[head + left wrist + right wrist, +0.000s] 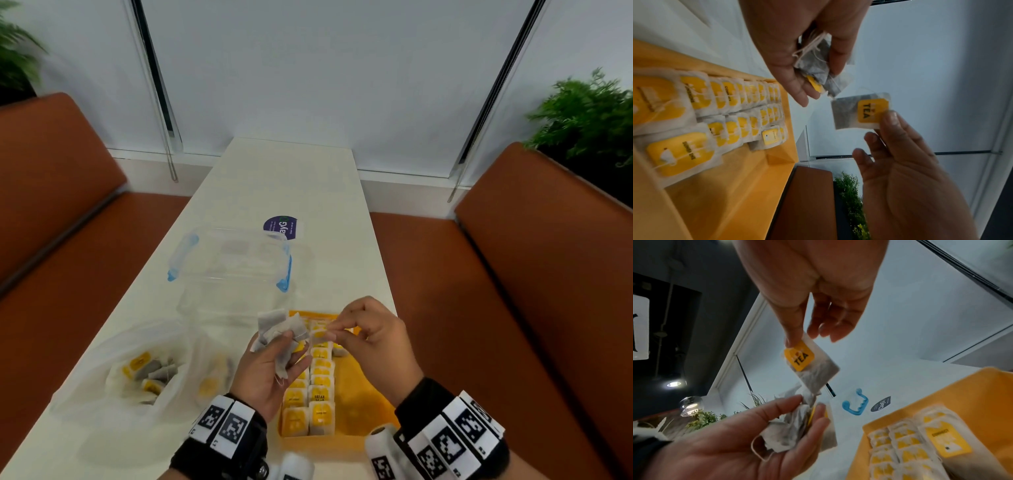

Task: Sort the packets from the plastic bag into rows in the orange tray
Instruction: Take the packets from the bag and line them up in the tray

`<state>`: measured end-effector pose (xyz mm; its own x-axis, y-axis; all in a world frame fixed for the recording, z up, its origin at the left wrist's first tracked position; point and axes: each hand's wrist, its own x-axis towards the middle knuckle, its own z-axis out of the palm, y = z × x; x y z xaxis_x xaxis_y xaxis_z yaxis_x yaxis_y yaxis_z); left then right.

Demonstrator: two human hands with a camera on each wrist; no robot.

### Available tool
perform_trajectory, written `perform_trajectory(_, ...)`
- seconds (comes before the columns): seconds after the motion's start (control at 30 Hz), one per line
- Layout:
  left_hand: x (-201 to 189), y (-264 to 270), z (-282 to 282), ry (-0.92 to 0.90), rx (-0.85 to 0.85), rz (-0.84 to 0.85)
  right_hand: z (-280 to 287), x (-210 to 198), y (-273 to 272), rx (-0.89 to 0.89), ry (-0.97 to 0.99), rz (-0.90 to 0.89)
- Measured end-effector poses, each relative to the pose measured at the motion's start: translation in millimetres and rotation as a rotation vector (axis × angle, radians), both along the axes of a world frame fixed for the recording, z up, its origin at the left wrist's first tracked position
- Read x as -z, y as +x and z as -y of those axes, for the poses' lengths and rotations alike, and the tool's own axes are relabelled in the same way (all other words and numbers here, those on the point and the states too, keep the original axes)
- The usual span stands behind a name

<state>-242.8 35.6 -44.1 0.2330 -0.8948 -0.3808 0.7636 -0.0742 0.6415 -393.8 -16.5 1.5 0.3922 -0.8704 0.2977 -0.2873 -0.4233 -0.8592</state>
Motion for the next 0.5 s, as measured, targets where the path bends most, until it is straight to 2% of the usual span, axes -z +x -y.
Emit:
perform_trajectory(0.1,-0.8,-2.8,0.9,0.01,0.008,-0.005,0.5,-3.4,1.9,-0.03,0.025,-0.028)
perform_trajectory(0.2,-0.7,-1.6,1.0,0.026,-0.007,0.008,11.8,-8.5,-2.1,0.042,0.153,-0.162)
perform_trajectory(0.23,0.4,-0.2,0.2,0.027,-0.004,0.008,18.2,-9.0,-5.3,0.062,0.179,-0.259)
perform_trajectory(0.33,5.6,5.5,-2.4,0.046,0.002,0.003,36.6,-7.9,-11.7,0.107,0.077,-0.731)
perform_trajectory(0.37,7.4,6.6,-2.9,0.054,0.002,-0.004,40.5,-7.3,-11.8,0.117,0.053,-0.833)
perform_trajectory(0.5,9.6,5.4,-4.7,0.065,0.015,-0.021,58.8,2.5,-6.2,0.012,0.21,-1.01)
